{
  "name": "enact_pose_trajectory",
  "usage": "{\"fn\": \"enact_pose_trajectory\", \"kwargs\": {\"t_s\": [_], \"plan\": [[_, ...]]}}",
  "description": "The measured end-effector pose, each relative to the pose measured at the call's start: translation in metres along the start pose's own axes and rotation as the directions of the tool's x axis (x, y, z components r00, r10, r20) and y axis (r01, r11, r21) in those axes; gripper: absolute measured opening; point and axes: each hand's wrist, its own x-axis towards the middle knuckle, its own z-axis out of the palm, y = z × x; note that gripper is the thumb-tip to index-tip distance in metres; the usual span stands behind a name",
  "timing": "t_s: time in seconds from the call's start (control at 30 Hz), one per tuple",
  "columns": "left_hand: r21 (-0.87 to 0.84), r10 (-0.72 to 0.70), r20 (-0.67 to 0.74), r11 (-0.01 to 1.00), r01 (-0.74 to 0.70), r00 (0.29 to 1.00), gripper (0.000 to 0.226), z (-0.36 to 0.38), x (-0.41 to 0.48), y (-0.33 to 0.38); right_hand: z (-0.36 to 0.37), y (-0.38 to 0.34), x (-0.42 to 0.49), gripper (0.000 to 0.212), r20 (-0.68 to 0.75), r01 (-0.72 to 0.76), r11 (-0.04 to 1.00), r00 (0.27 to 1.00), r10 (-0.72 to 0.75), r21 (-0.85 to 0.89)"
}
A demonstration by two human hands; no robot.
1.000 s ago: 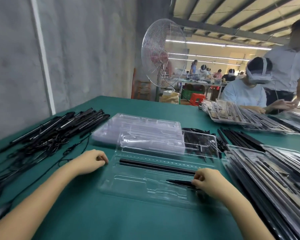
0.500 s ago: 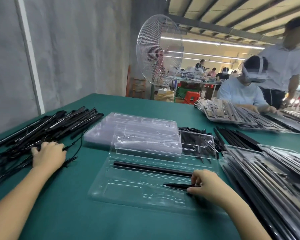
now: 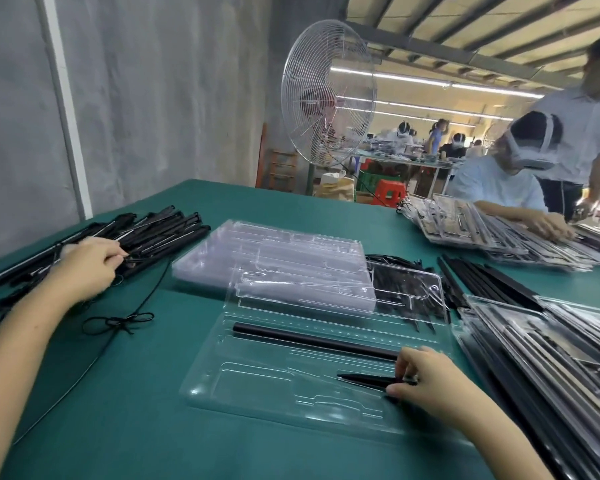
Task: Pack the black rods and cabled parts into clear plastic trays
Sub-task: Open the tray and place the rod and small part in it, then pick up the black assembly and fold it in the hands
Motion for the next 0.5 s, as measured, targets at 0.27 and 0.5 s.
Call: {"fn": "enact_pose_trajectory", "kwargs": {"t_s": [0.27,0.5], "plan": [[0.332,-0.169,0.629,0.941,-0.065,0.759,0.022,-0.036,-0.001,-0.02,0.0,0.001,0.0,0.031,-0.022,0.019,1.0,1.0,-0.018,0.002],[0.187,-0.198,0.123,0.967,0.174,0.972,0.03,0.002,0.015,0.018,0.003,0.004,0.001,0.027,-0.052,0.02,0.999,0.998,-0.019,0.026]]}}
